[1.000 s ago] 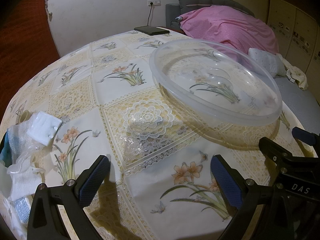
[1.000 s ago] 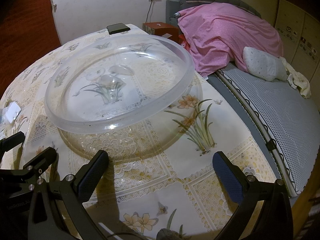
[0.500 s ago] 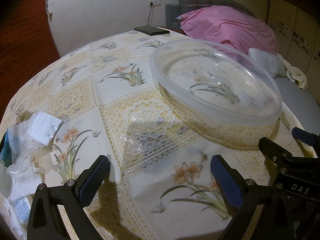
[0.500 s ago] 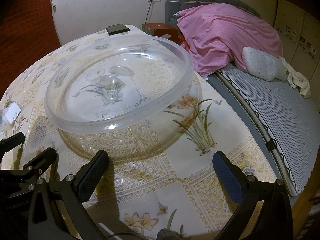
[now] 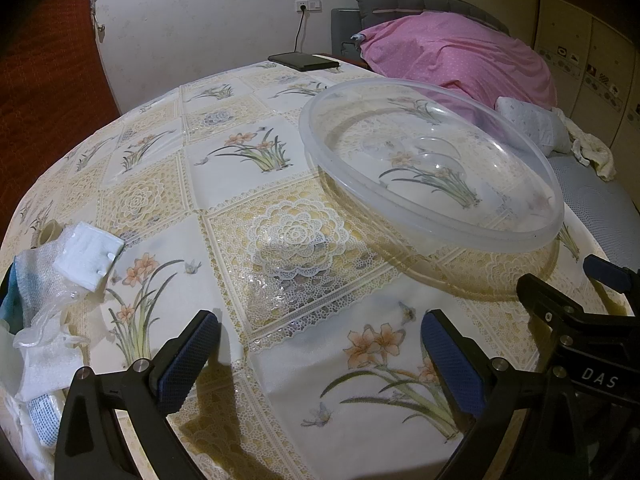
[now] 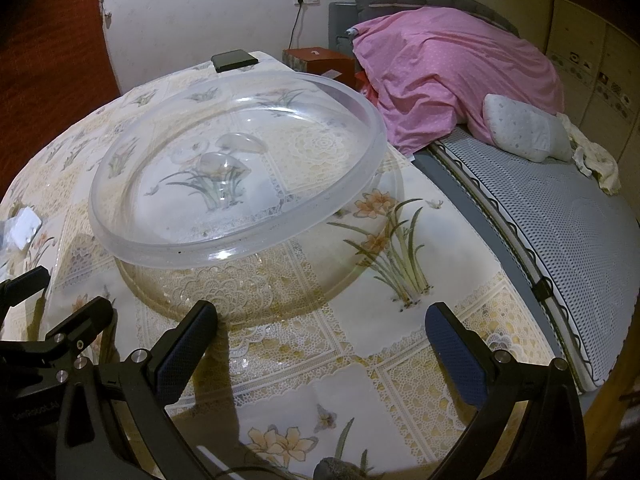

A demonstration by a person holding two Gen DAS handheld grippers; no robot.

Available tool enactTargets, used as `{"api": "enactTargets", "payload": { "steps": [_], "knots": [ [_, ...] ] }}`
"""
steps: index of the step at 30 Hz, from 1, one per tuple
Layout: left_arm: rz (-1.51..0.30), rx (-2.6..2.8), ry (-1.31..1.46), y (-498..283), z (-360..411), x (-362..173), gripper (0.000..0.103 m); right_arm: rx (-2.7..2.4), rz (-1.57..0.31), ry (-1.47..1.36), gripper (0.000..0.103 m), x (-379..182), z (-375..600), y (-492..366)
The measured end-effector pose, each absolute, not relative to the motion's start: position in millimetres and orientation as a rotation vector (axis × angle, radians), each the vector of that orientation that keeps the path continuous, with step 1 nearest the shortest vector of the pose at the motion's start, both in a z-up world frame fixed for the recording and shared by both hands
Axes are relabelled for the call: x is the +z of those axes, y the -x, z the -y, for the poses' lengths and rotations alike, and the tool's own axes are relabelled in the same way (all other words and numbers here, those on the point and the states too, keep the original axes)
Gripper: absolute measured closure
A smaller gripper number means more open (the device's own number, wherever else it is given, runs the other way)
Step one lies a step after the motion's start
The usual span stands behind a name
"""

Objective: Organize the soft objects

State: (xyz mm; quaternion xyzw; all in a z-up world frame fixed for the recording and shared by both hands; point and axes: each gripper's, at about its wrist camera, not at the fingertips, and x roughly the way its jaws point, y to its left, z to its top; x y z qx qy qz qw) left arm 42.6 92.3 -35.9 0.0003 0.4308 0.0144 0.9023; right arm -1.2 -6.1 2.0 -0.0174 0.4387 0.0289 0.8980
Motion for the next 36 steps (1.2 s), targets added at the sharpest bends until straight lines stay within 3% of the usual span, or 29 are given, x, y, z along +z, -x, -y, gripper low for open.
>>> {"api": "enactTargets", "payload": {
  "steps": [36],
  "knots": [
    [-0.889,0.030,0.000,-42.0,-92.0,-36.3,0.000,0.055,-0.903,0.030,0.000,7.9,8.4,-1.6]
  ]
}}
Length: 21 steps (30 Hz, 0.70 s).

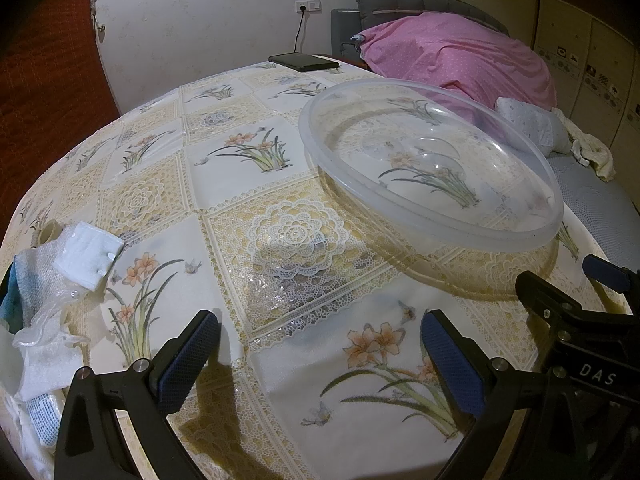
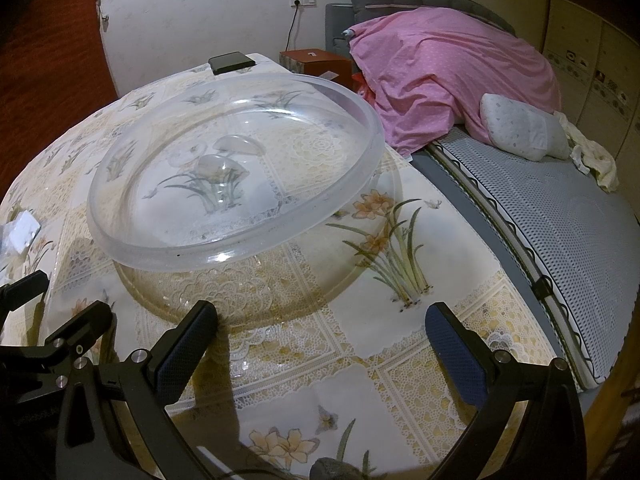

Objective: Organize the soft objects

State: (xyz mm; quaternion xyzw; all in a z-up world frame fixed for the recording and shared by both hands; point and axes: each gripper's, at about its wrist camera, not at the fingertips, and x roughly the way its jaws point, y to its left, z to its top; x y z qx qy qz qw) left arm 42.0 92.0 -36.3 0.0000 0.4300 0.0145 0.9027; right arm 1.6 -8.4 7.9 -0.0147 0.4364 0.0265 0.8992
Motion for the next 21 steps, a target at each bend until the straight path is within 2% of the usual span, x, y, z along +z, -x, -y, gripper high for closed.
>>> {"api": "enactTargets", "payload": {
  "steps": [21],
  "knots": [
    [-0.916,0.031,0.002,-41.5,-90.5,-34.5,0.000,0.029,-0.944,0.028,0.000,6.4,5.5,-5.6]
  ]
}}
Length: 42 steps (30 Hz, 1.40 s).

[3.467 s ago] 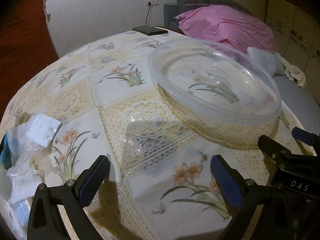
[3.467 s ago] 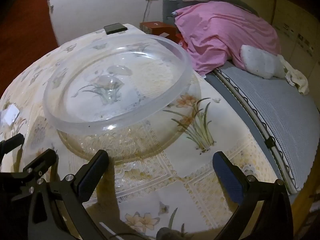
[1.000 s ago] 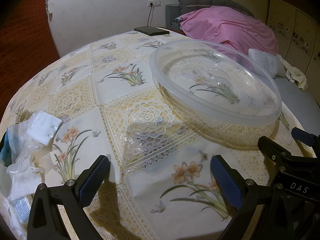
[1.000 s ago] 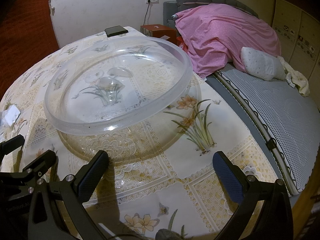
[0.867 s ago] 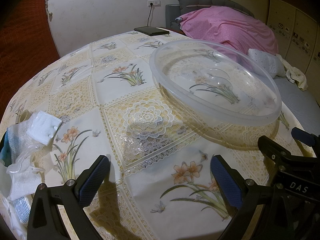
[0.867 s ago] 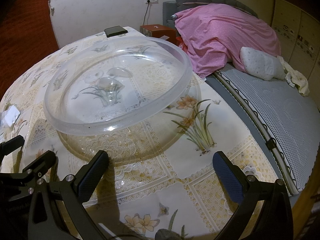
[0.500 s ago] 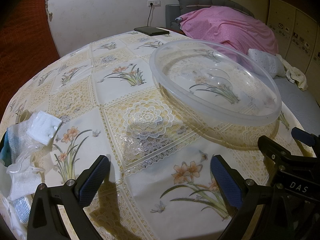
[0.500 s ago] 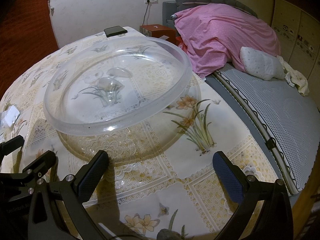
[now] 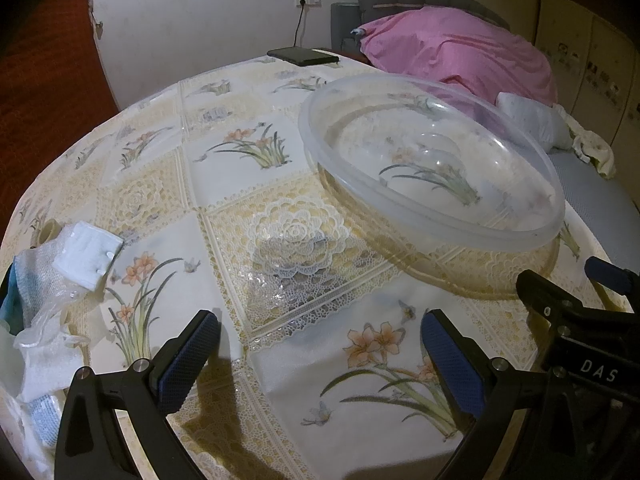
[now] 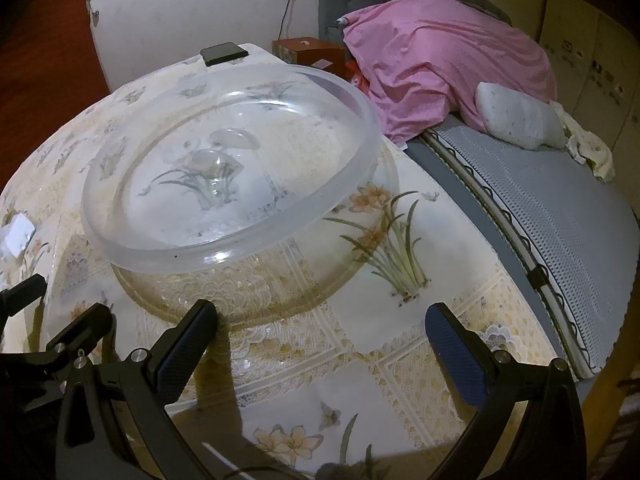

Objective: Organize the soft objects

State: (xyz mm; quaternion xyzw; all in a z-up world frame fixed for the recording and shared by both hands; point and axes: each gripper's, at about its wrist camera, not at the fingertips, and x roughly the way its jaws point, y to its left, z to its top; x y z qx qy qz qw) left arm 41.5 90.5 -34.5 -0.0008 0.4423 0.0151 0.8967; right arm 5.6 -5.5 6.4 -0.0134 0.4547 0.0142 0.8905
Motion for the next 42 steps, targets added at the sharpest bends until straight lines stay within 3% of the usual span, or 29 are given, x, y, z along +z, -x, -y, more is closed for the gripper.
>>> {"api": "enactTargets", "payload": {
  "steps": [20,42],
  "knots": [
    [-0.845,0.078,0.118,-12,-118,-22,0.000,0.181,-0.846,0.028,0.000,19,-17,25],
    [-0.648,0.435,0.163,88,-193,14,0.000,0.433,-0.754,0.045,0.000,51,-83,58]
  ]
}}
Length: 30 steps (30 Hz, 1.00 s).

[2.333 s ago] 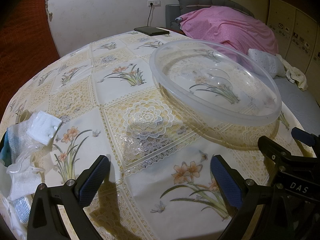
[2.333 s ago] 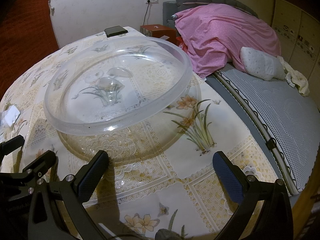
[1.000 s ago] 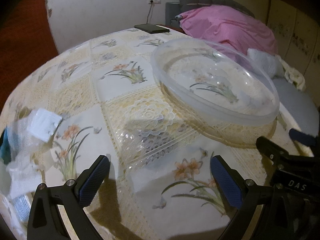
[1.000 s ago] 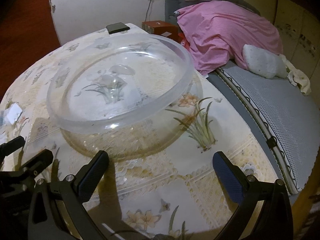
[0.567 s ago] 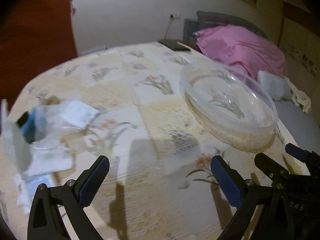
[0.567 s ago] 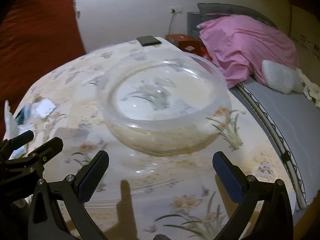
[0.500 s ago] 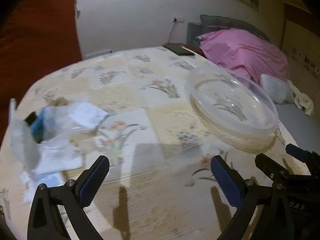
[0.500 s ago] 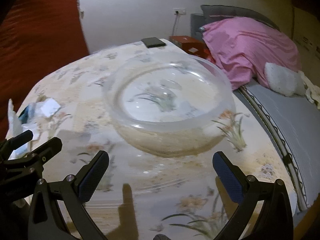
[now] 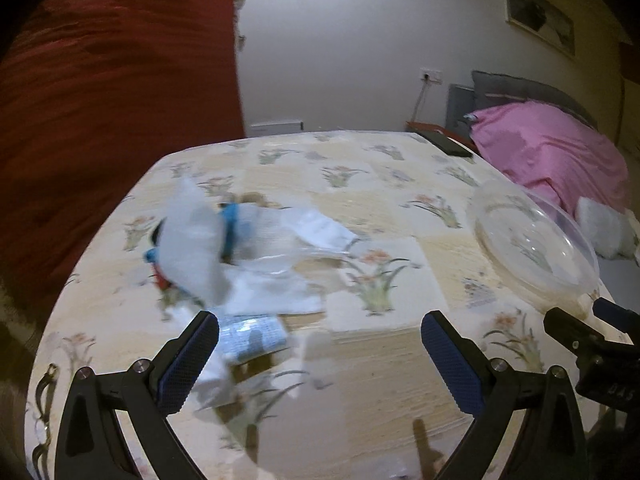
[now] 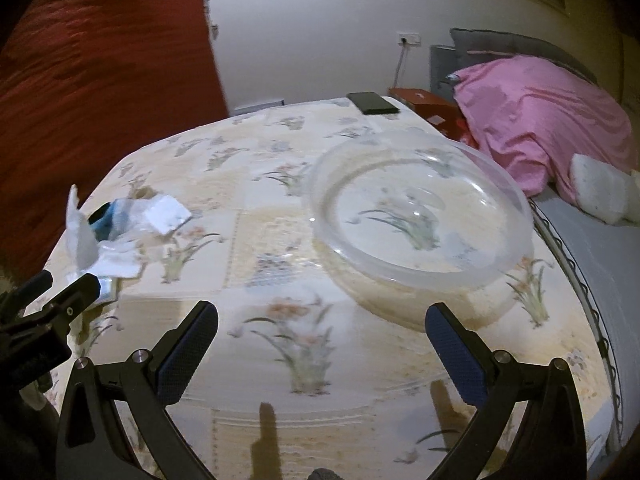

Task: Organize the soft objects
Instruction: 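Move left gripper to the white knitted item and close on it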

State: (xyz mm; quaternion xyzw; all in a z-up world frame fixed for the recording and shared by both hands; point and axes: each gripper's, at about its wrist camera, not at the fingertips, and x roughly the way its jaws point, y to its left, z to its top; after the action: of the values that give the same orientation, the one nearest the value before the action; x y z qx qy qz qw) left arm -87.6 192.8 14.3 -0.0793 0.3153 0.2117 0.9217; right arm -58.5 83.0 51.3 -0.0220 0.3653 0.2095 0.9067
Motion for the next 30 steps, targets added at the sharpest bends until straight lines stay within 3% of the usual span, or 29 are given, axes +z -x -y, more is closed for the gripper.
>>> {"api": "enactTargets", "payload": {
  "steps": [30],
  "knots": [
    [-0.713,0.558,0.370,130,-276,-11,0.000,0.582,-0.748,0.144,0.000,54,-147,77]
  ]
}}
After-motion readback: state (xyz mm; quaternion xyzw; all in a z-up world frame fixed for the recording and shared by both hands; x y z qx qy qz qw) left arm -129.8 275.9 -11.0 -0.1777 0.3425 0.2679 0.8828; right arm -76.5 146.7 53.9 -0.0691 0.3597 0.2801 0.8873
